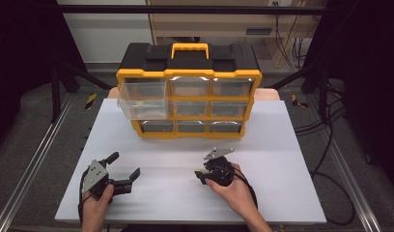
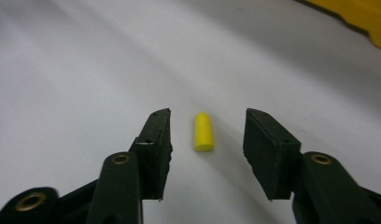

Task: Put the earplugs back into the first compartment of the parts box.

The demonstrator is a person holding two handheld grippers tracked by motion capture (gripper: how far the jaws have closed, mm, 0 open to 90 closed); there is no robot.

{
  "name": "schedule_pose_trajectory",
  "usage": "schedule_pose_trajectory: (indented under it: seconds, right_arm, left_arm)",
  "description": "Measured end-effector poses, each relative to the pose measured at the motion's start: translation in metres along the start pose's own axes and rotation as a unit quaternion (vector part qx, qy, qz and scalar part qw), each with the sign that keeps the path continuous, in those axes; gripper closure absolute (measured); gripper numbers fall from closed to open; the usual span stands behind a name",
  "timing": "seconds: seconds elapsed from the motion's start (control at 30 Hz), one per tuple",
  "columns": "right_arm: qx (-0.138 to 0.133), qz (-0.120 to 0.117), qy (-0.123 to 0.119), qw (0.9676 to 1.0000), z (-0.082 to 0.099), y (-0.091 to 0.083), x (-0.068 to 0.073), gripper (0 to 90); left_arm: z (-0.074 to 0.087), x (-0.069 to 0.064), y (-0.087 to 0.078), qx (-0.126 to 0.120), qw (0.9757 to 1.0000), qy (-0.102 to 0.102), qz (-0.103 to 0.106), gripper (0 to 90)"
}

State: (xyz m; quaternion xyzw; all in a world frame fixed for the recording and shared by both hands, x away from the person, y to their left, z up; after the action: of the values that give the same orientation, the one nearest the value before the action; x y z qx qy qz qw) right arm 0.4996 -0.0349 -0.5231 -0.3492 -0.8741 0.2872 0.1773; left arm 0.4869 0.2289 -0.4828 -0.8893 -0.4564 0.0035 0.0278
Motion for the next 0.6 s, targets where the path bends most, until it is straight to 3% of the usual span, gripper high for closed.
schedule_pose_trajectory:
  seconds: [0.27, 0.6]
  right_arm:
    - [0.01, -0.006, -0.009, 0.9999, 0.003, 0.011, 0.004, 70.2]
    - [0.019, 0.007, -0.03, 0.9993, 0.006, 0.018, 0.001, 76.1]
  left_arm:
    - [0.001, -0.001, 0.001, 0.003, 1.0, 0.001, 0.002, 1.1]
    - [0.002, -0.001, 0.002, 0.004, 1.0, 0.0, 0.003, 1.1]
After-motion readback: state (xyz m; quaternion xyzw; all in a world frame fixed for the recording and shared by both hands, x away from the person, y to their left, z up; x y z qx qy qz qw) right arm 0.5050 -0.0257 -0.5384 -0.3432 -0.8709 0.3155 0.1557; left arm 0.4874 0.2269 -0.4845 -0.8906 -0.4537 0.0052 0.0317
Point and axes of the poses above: each handheld gripper's, and its own axes: y roughly forward along the jaws, z roughly out of its underside, x roughly to its left, the point moved 9 cm from there along y, roughly forward along the jaws, and after that the axes turned 6 degrees about -x, right-handed, at the moved point
